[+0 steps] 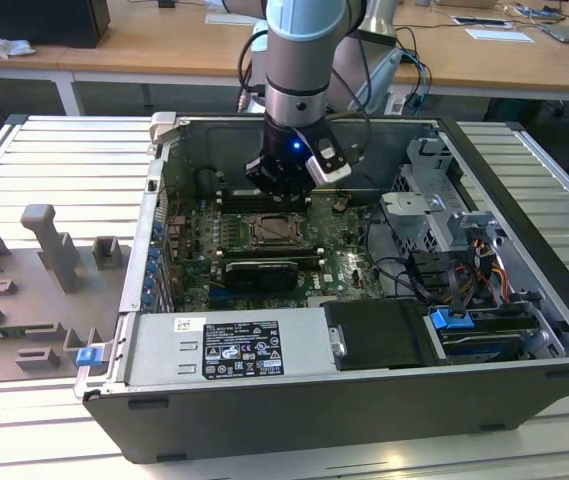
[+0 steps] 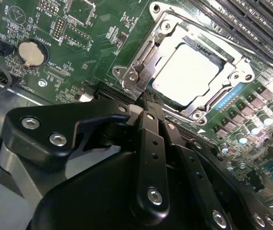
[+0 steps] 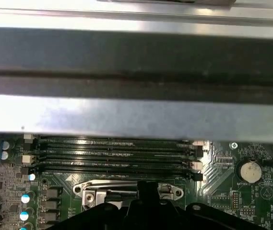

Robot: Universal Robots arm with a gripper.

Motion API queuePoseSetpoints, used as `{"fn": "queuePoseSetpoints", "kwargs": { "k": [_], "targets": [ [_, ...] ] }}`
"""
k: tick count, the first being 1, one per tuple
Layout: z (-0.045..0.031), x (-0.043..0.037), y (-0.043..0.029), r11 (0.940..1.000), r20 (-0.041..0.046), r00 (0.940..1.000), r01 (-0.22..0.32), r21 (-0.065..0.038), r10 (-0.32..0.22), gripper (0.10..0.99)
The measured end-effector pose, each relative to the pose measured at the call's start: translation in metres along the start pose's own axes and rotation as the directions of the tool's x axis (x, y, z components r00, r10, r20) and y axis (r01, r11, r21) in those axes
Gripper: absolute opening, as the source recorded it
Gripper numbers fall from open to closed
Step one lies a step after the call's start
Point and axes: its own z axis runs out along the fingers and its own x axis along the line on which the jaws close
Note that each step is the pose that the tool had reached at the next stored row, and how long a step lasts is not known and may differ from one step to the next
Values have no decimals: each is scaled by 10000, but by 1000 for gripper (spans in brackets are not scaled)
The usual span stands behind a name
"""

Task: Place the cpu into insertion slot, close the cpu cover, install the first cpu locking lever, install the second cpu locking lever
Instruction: 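Install the second cpu locking lever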

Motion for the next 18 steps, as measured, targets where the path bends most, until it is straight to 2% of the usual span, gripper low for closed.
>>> {"fn": "queuePoseSetpoints", "kwargs": {
  "k": [6,9,11,12,13,18],
  "targets": [
    [-8,2,-63,10000,0,10000,1,0,-1,106],
    [-83,1,-62,10000,0,10000,-1,0,1,106],
    [-173,0,-54,10000,0,10000,0,0,0,106],
    [-263,-2,-46,10000,0,10000,0,0,0,106],
    [-297,-2,-45,10000,-1,10000,2,1,-2,106],
    [-305,4,-106,10000,0,10000,1,-1,-1,106]
  ]
}}
